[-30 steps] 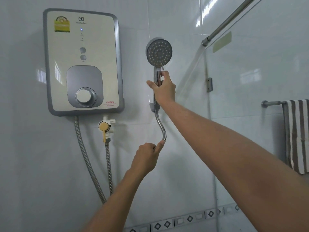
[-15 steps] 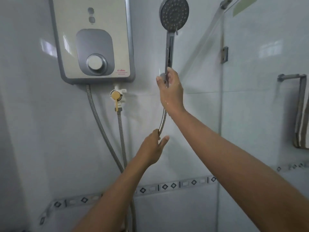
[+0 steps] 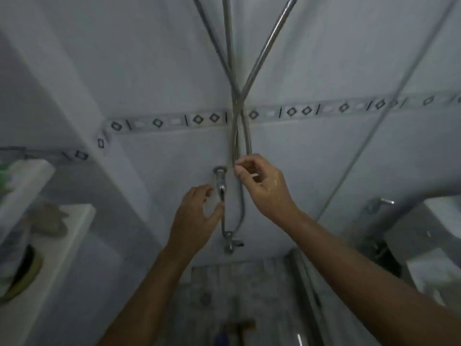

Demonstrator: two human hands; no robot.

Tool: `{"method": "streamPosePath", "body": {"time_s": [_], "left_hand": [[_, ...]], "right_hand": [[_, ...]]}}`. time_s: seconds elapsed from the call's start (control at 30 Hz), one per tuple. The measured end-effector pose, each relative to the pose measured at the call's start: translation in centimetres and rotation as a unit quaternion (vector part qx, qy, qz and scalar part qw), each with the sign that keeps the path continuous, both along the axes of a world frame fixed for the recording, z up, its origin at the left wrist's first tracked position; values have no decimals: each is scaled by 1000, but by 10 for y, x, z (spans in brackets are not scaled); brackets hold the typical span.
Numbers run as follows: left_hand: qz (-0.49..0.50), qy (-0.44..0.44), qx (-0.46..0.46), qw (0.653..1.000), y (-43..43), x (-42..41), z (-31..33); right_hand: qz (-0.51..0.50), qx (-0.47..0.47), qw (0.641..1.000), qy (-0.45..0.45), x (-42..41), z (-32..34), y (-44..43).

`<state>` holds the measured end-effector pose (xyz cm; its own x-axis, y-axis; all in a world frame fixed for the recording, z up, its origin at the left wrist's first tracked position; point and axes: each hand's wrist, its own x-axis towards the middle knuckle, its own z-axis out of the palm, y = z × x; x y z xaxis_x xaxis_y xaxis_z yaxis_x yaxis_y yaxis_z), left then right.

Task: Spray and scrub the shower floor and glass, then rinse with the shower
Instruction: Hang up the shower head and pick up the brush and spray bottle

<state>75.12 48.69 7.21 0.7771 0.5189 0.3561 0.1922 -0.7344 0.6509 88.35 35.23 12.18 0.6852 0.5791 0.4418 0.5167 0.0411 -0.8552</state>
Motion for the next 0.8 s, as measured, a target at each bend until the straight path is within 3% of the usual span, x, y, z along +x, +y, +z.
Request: {"method": "streamPosePath", "body": {"time_s": [0.13,0.3,0.57,0.7,0.8], "left_hand": [[27,101,-95,990,-13,-55,-137],[52,221,-174,958,-40,-103,-313],[106,376,-247,887,-86,-145,-587],[125,443,-239,855,-96,-152,-696],[139,494,-234,826,-96,-162,-763]], "right_hand": [[5,-125,989,74,-44,-168,-10],[56,-271,947,162,-83,-367,-33],[91,-468,847,235,-145,-688,-80],[144,-569,768,256,-176,-830,-90],[138,-661,704,221,-197,-918,-97]]}}
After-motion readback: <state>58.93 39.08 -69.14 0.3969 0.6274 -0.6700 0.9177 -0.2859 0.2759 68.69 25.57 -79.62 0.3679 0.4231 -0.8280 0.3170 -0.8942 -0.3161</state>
